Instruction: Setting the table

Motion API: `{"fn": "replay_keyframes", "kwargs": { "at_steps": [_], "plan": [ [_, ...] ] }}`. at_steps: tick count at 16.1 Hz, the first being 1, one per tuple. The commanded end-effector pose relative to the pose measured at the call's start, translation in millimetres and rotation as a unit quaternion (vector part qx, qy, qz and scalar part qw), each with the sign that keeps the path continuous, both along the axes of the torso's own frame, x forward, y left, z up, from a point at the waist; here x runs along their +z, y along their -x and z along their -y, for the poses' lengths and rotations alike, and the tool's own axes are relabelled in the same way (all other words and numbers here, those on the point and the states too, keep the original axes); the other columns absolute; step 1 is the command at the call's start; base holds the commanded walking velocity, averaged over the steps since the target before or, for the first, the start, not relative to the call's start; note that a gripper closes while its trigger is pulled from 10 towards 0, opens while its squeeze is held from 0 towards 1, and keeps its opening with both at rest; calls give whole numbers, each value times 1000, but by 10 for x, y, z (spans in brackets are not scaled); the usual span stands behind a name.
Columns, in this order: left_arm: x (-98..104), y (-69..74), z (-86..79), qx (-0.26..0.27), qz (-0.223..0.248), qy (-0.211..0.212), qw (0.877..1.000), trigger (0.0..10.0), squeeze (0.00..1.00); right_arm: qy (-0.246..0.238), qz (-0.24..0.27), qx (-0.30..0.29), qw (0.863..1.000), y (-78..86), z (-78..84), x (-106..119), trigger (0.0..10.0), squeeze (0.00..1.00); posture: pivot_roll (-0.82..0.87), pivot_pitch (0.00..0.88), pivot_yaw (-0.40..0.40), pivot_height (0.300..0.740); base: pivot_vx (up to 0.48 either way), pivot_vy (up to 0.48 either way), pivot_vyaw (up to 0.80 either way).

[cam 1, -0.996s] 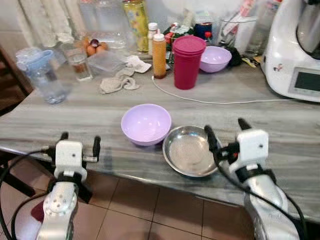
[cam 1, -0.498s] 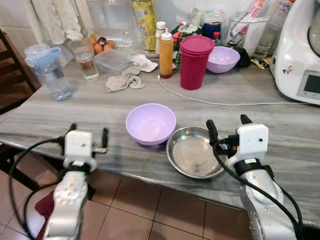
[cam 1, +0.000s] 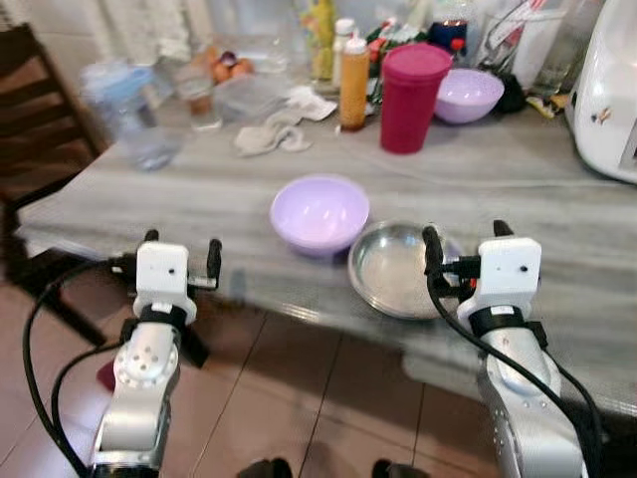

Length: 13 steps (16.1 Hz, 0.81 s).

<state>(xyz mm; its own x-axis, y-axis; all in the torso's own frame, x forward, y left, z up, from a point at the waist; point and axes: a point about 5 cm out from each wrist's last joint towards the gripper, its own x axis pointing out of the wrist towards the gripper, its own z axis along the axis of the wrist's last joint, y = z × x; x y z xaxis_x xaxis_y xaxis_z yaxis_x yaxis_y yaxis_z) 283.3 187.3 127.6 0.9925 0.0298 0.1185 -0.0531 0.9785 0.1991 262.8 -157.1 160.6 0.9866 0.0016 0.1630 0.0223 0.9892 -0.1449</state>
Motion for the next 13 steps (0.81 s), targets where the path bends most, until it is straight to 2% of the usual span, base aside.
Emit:
{"fn": "replay_keyframes", "kwargs": {
  "at_steps": [1,2,3,8,9,10,13],
  "plan": [
    [-32,7,-7,-1,-10,2,1000,10000,0,-17,0,6,1000,-2,47,18,10000,0,-168,88,96,740,-356,0,0],
    [-31,6,-6,-2,-10,2,1000,10000,0,-9,2,4,1000,1,48,31,10000,0,-171,86,98,740,-356,0,0],
    [-34,1,6,-4,-11,3,1000,10000,0,-33,3,12,999,12,42,41,10000,0,-174,86,99,740,-356,0,0],
    [-35,-33,27,-10,-12,4,1000,10000,0,6,-2,-16,1000,-15,65,31,10000,0,-185,86,95,740,-357,0,0],
    [-41,-32,29,-11,-13,5,1000,10000,0,9,0,-8,1000,-26,50,26,10000,0,-186,87,94,740,-360,0,0],
    [-56,-31,42,-14,-15,4,1000,10000,0,-9,-3,4,1000,-25,40,17,10000,0,-185,87,93,740,-352,0,0],
    [-86,-29,52,-15,-19,6,1000,10000,0,-9,-2,-1,1000,-27,35,-1,10000,0,-187,90,90,740,-355,0,0]
  ]
}}
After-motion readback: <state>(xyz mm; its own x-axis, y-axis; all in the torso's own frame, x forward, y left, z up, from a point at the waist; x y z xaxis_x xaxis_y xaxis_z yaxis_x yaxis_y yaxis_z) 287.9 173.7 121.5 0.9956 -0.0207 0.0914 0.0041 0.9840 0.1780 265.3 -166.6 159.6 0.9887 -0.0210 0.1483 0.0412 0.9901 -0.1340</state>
